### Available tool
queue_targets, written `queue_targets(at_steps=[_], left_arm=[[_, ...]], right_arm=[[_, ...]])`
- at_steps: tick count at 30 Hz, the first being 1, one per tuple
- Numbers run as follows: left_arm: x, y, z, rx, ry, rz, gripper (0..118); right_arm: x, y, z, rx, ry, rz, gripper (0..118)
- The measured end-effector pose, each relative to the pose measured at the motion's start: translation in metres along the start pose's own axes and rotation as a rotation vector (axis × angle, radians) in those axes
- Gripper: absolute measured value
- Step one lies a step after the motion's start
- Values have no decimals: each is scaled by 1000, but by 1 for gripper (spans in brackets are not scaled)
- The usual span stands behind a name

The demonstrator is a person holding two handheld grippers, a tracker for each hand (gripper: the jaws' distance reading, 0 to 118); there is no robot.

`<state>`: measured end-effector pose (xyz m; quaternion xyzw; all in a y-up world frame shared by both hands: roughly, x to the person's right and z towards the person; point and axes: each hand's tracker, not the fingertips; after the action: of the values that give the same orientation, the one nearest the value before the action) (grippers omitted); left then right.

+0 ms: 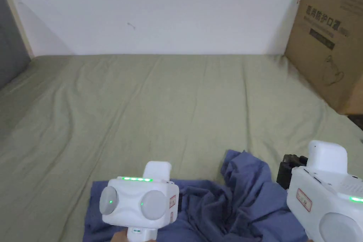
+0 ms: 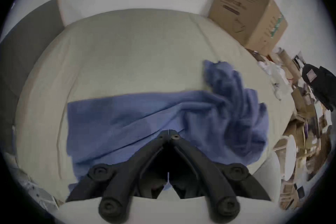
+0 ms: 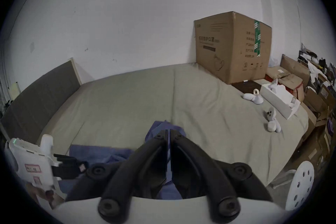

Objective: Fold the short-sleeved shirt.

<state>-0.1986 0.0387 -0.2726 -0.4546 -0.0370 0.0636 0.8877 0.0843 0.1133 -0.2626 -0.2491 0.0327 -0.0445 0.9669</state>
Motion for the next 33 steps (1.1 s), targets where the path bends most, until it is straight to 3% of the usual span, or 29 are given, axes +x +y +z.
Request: queue_targets(at_steps=[5, 6, 9, 10, 11, 15, 17, 18, 19, 22, 28, 30, 31, 32, 33], left_arm=[[-75, -10, 5, 4, 76, 173, 0], [-87, -5, 7, 29, 106, 184, 7], [-124, 21, 10, 52, 180, 207, 81], [-137, 30, 5, 47, 186, 223, 100], [-150, 38, -1, 41, 185, 249, 103], [-180, 51, -33, -30, 189, 321, 101], [-183, 49, -54, -87, 178, 339, 92], [-184, 46, -63, -119, 183, 339, 77], [-183, 43, -73, -129, 171, 325, 43], [-178, 33, -82, -103, 278, 314, 4], [-161, 42, -63, -109, 250, 267, 4], [-161, 44, -55, -100, 243, 270, 4], [-161, 45, -52, -93, 237, 274, 4], [-160, 47, -48, -92, 231, 272, 4], [-159, 48, -45, -89, 228, 268, 4]], right_arm=[[-15, -13, -22, -59, 37, 0, 4], [-18, -14, -26, -68, 38, 0, 4], [-24, -17, -36, -88, 42, 18, 4], [-25, -18, -38, -92, 48, 17, 4], [-26, -20, -41, -101, 54, 15, 4], [-25, -27, -50, -130, 50, 35, 4], [-23, -30, -54, -149, 41, 44, 4], [-21, -32, -56, -155, 39, 40, 4], [-19, -33, -57, -160, 36, 34, 4], [-13, -37, -61, -181, 24, 33, 4], [8, -33, -68, -203, 28, 16, 4], [20, -22, -77, -235, 132, 10, 6], [22, -17, -81, -224, 124, 29, 11], [23, -11, -87, -208, 100, 56, 27], [25, -4, -99, -229, 109, 89, 54]])
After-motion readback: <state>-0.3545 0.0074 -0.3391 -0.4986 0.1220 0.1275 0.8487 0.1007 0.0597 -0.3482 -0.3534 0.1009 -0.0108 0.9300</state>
